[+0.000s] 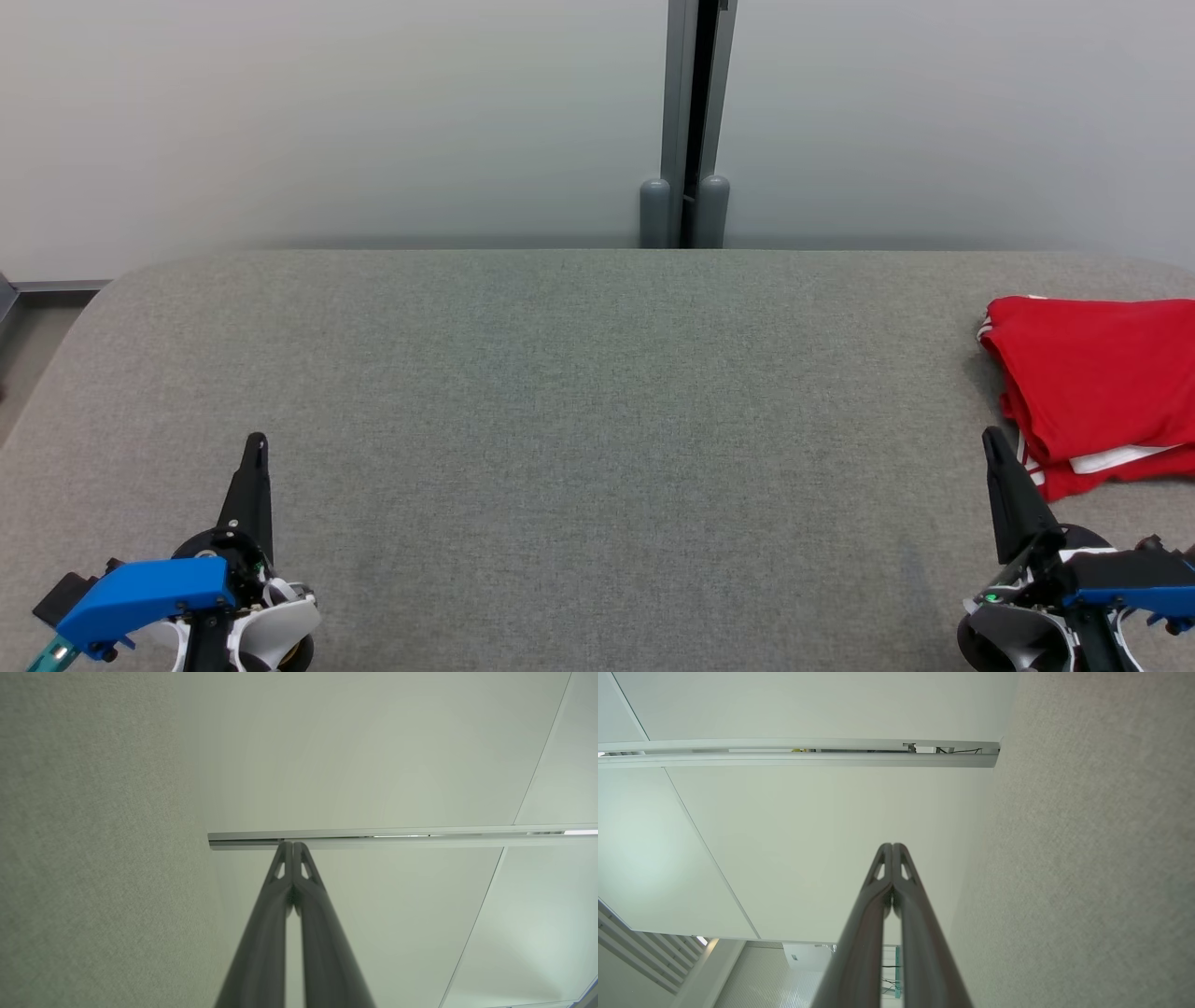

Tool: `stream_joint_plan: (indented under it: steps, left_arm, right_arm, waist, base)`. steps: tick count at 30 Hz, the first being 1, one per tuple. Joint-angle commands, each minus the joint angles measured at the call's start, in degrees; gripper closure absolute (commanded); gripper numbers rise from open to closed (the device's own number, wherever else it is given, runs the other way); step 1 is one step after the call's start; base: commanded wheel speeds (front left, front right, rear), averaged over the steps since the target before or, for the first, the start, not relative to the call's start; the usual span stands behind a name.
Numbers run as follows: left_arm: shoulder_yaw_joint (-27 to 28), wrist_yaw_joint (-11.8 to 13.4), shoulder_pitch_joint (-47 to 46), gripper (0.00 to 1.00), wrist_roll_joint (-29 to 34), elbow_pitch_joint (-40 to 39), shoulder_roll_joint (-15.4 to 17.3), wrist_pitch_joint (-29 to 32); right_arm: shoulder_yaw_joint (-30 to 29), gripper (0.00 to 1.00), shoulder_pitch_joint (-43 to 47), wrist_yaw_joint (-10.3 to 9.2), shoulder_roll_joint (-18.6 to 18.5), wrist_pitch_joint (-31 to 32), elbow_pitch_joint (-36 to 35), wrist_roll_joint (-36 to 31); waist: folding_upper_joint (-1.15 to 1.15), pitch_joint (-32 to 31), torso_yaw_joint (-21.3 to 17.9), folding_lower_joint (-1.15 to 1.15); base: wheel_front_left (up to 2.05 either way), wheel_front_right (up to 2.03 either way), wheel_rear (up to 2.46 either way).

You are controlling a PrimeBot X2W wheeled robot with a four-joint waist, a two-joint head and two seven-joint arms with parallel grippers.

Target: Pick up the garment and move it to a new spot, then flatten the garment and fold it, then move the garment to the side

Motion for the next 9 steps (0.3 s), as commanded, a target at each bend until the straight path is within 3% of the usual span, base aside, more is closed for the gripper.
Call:
stream_joint_plan:
  steps: [1, 9]
  left_arm:
    - [0.09, -0.23, -0.58, 1.00, -0.18, -0.23, -0.10, 0.18]
    - [0.09, -0.23, -0.58, 1.00, -0.18, -0.23, -0.10, 0.18]
  right_arm:
    - [-0.09, 1.00, -0.56, 0.02, -0.36, 0.19, -0.18, 0.17]
    - [-0.09, 1.00, -0.56, 0.02, -0.36, 0.19, -0.18, 0.17]
  waist:
    - [0.00, 0.00, 0.00, 0.00]
    - [0.00, 0.00, 0.00, 0.00]
  base:
    - [0.00, 0.00, 0.00]
    - [0.00, 0.00, 0.00]
